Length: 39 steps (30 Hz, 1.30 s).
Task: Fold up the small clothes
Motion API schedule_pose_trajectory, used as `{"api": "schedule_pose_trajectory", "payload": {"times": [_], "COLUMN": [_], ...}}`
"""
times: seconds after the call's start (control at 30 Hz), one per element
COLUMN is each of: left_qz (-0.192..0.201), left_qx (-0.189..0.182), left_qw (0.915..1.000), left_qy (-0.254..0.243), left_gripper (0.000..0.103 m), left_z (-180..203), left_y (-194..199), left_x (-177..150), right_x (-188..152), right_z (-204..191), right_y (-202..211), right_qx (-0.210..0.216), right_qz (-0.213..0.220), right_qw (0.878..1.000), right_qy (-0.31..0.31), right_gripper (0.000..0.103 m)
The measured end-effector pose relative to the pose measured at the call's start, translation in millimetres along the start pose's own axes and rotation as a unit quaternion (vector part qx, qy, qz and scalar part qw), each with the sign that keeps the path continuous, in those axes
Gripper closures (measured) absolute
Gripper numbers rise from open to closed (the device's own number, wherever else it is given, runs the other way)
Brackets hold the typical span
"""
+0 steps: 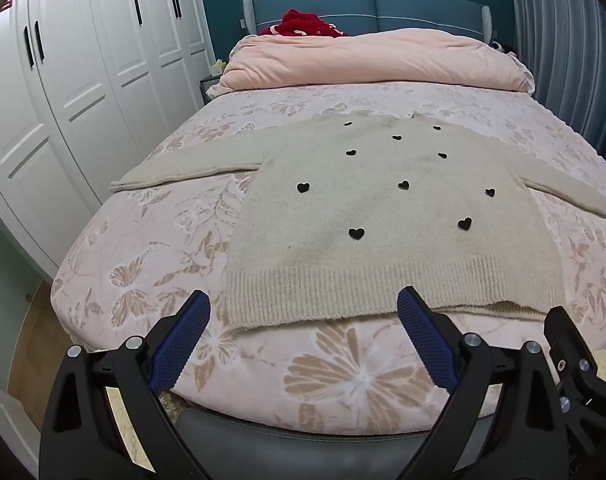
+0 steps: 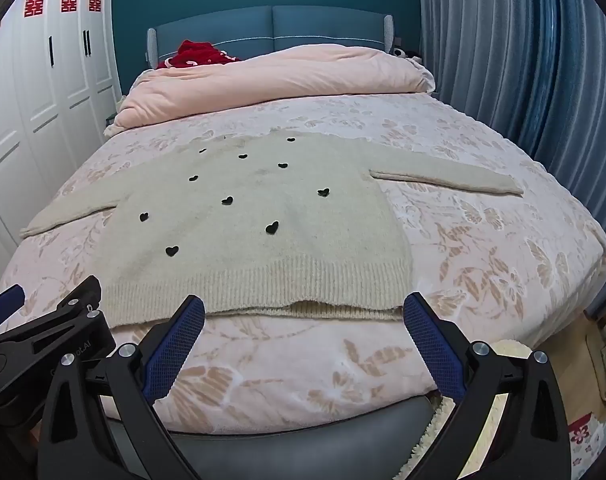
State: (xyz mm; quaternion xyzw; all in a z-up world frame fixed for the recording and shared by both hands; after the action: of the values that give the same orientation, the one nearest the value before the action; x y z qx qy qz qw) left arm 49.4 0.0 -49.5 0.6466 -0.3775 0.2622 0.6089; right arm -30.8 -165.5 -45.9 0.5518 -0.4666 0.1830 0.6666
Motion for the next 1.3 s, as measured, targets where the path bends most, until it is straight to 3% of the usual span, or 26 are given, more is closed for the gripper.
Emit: {"api": "schedule_pose_trajectory", "payload": {"times": [1.3], "left_qz": [-0.001], "left_qx": [0.0], "left_qw": [1.0], "left_qy": [-0.001], "left_gripper": [0.011], "left_z": [-0.7], "left_y": [-0.1], "left_x": [-0.1], "right_x": [-1.1], "right_z": [1.0], "right_y": [-0.2], "right_qx": [0.0], "right_qz": [-0.003], "right_qw": [1.0], "right_qy": [0.0], "right_gripper": [0.005]}}
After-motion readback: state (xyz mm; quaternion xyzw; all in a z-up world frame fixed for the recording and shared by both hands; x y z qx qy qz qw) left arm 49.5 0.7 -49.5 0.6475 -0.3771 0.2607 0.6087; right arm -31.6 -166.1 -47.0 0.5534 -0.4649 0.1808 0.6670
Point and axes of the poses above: each gripper's, at about its wrist camera, not at the fingertips, and y roughly against the way its jaws point, z to its right, x to its top, the point moved 7 cm from there along -y, roughly the way its jaws point, and after that the axes turned 9 degrees about z, right-handed, at the moved point
